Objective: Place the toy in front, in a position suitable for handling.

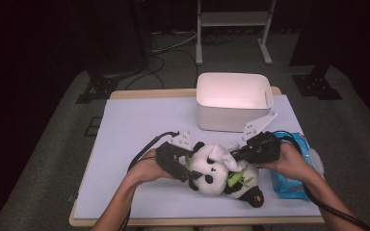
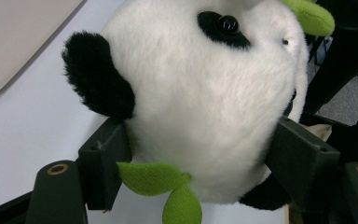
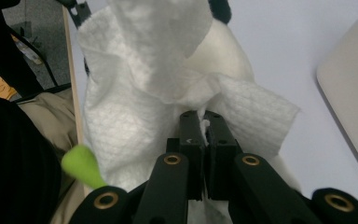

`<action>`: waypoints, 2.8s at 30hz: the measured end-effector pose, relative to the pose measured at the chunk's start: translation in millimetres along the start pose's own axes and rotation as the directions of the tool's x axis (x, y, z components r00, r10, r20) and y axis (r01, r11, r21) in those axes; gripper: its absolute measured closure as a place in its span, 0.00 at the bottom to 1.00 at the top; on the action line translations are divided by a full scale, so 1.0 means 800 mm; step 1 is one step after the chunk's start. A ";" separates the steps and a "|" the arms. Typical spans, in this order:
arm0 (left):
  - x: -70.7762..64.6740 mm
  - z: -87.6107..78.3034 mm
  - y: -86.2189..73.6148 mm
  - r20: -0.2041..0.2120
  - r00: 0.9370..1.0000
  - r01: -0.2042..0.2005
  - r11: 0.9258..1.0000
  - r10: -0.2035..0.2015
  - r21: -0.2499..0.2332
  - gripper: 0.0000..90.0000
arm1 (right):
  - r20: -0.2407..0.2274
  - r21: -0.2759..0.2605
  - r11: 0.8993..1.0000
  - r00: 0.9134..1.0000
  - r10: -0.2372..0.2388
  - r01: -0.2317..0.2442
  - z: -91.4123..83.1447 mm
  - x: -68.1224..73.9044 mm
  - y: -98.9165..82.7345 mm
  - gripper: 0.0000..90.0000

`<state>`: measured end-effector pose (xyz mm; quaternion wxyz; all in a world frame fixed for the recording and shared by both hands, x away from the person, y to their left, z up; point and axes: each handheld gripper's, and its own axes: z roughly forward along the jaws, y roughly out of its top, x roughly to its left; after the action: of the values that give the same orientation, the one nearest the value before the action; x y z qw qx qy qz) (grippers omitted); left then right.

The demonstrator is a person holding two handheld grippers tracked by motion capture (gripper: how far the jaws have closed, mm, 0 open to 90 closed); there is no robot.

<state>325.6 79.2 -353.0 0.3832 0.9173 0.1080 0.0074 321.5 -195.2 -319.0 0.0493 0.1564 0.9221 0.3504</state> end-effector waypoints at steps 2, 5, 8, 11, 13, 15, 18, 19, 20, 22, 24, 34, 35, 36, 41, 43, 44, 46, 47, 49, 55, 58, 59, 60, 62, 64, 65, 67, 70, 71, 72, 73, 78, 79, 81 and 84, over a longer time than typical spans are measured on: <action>-0.001 0.000 0.001 -0.005 1.000 -0.003 1.000 0.003 -0.011 0.29 | -0.006 -0.005 1.000 1.000 -0.004 0.003 0.003 -0.001 0.005 0.96; -0.002 -0.001 0.004 -0.009 1.000 -0.007 1.000 0.007 -0.004 0.29 | -0.011 -0.003 1.000 1.000 -0.001 0.001 0.007 -0.004 0.015 0.96; -0.003 -0.001 0.005 -0.013 1.000 -0.008 1.000 0.008 -0.008 0.29 | -0.016 -0.005 1.000 1.000 -0.002 0.002 0.009 -0.007 0.024 0.96; -0.005 -0.001 0.008 -0.014 1.000 -0.014 1.000 0.014 -0.006 0.29 | -0.019 -0.001 1.000 1.000 -0.011 0.011 0.011 -0.009 0.036 0.96; -0.006 -0.001 0.010 -0.016 1.000 -0.016 1.000 0.016 -0.008 0.29 | -0.023 0.000 1.000 1.000 -0.020 0.020 0.013 -0.010 0.045 0.96; -0.006 -0.001 0.011 -0.016 1.000 -0.018 1.000 0.018 -0.008 0.29 | -0.023 0.004 1.000 0.999 -0.028 0.028 0.016 -0.012 0.053 0.96; -0.006 -0.001 0.011 -0.014 1.000 -0.020 1.000 0.020 -0.008 0.29 | -0.025 0.009 0.999 0.999 -0.033 0.033 0.021 -0.014 0.062 0.96; -0.006 -0.001 0.010 -0.013 1.000 -0.021 1.000 0.021 -0.009 0.29 | -0.028 0.009 0.999 0.999 -0.039 0.039 0.023 -0.014 0.065 0.96; -0.005 -0.001 0.010 -0.011 1.000 -0.018 1.000 0.018 -0.009 0.29 | -0.030 0.010 0.999 0.999 -0.042 0.042 0.025 -0.015 0.067 0.96; -0.004 -0.001 0.009 -0.009 1.000 -0.014 1.000 0.014 -0.006 0.29 | -0.030 0.013 0.999 0.999 -0.044 0.044 0.028 -0.015 0.071 0.96; -0.004 -0.001 0.008 -0.008 1.000 -0.008 1.000 0.008 -0.006 0.29 | -0.032 0.014 0.999 0.998 -0.048 0.048 0.030 -0.015 0.072 0.96; 0.000 0.001 0.006 -0.007 1.000 0.024 1.000 -0.024 0.002 0.29 | -0.022 0.009 1.000 0.999 -0.026 0.026 0.023 -0.016 0.051 0.96; 0.000 0.001 0.005 -0.006 1.000 0.028 1.000 -0.027 0.006 0.29 | -0.021 0.008 1.000 1.000 -0.019 0.019 0.022 -0.016 0.047 0.96; 0.001 0.001 0.005 -0.007 1.000 0.029 1.000 -0.029 0.010 0.29 | -0.022 0.006 1.000 1.000 -0.016 0.016 0.021 -0.016 0.043 0.96; 0.002 0.001 0.004 -0.013 0.999 0.049 0.999 -0.049 0.005 0.29 | -0.015 0.001 1.000 1.000 0.006 -0.006 0.015 -0.016 0.026 0.96; 0.002 0.001 0.004 -0.014 0.999 0.053 0.999 -0.052 0.008 0.29 | -0.012 -0.001 1.000 1.000 0.007 -0.007 0.012 -0.016 0.019 0.96; 0.002 0.001 0.004 -0.018 0.998 0.053 0.999 -0.053 0.012 0.29 | -0.010 0.001 1.000 1.000 0.011 -0.011 0.011 -0.015 0.016 0.96; 0.000 0.002 0.004 -0.023 0.998 0.055 0.998 -0.055 0.017 0.29 | -0.011 -0.004 1.000 1.000 0.015 -0.015 0.009 -0.013 0.008 0.96; -0.001 0.001 0.004 -0.024 0.998 0.058 0.998 -0.058 0.017 0.29 | -0.013 -0.002 1.000 1.000 0.018 -0.018 0.009 -0.012 0.004 0.96; 0.001 0.001 0.004 -0.026 0.998 0.058 0.998 -0.057 0.020 0.29 | -0.012 -0.010 1.000 1.000 0.028 -0.028 0.007 -0.010 -0.004 0.96; 0.004 0.001 0.002 -0.036 0.996 0.079 0.997 -0.078 0.021 0.29 | -0.012 -0.014 0.999 0.999 0.035 -0.035 0.001 -0.001 -0.016 0.96; 0.004 0.001 0.004 -0.042 0.996 0.079 0.997 -0.079 0.017 0.29 | -0.012 -0.012 1.000 1.000 0.019 -0.019 0.001 0.004 -0.014 0.96; 0.003 0.001 0.005 -0.041 0.996 0.077 0.997 -0.076 0.022 0.29 | -0.012 -0.014 1.000 1.000 0.010 -0.011 0.002 0.006 -0.011 0.96; 0.002 0.001 0.007 -0.042 0.996 0.075 0.997 -0.073 0.027 0.29 | -0.013 -0.014 1.000 1.000 0.006 -0.006 0.003 0.007 -0.009 0.96; 0.002 0.000 0.009 -0.047 0.997 0.069 0.997 -0.067 0.035 0.29 | -0.012 -0.011 1.000 1.000 -0.010 0.010 0.005 0.010 -0.004 0.96; 0.003 0.000 0.009 -0.048 0.997 0.067 0.997 -0.065 0.042 0.29 | -0.013 -0.013 1.000 1.000 -0.018 0.018 0.007 0.011 0.001 0.96; 0.003 0.000 0.009 -0.047 0.997 0.069 0.997 -0.067 0.042 0.29 | -0.013 -0.015 1.000 1.000 -0.024 0.023 0.007 0.012 0.004 0.96; 0.004 0.001 0.009 -0.047 0.996 0.074 0.997 -0.073 0.034 0.29 | -0.014 -0.019 0.999 0.999 -0.031 0.030 0.006 0.015 0.008 0.96; 0.005 0.001 0.010 -0.053 0.996 0.073 0.997 -0.071 0.036 0.29 | -0.016 -0.017 0.999 0.999 -0.048 0.048 0.006 0.020 0.016 0.96; 0.006 0.001 0.010 -0.052 0.996 0.070 0.997 -0.068 0.039 0.30 | -0.017 -0.021 0.998 0.998 -0.054 0.054 0.007 0.021 0.018 0.96; 0.007 0.001 0.010 -0.054 0.996 0.072 0.997 -0.070 0.040 0.30 | -0.023 -0.024 0.998 0.998 -0.056 0.055 0.007 0.022 0.019 0.96; 0.006 0.002 0.010 -0.059 0.995 0.080 0.996 -0.078 0.034 0.30 | -0.024 -0.023 0.998 0.998 -0.060 0.059 0.009 0.023 0.020 0.96; 0.010 0.002 0.007 -0.062 0.994 0.094 0.995 -0.092 0.030 0.30 | -0.028 -0.018 0.997 0.997 -0.077 0.077 0.011 0.032 0.023 0.96; 0.012 0.002 0.007 -0.064 0.994 0.094 0.995 -0.092 0.029 0.30 | -0.029 -0.016 0.996 0.996 -0.084 0.083 0.012 0.034 0.023 0.96; 0.013 0.002 0.005 -0.064 0.993 0.101 0.994 -0.099 0.033 0.30 | -0.036 -0.010 0.997 0.996 -0.082 0.082 0.014 0.038 0.021 0.96; 0.015 0.003 0.002 -0.067 0.992 0.105 0.994 -0.102 0.039 0.30 | -0.036 0.022 0.996 0.995 -0.090 0.090 0.019 0.041 0.015 0.96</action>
<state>338.2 78.9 -354.3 0.3597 0.9177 0.1680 0.0149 296.3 -166.1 -321.7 0.0471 0.1092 0.9330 0.3396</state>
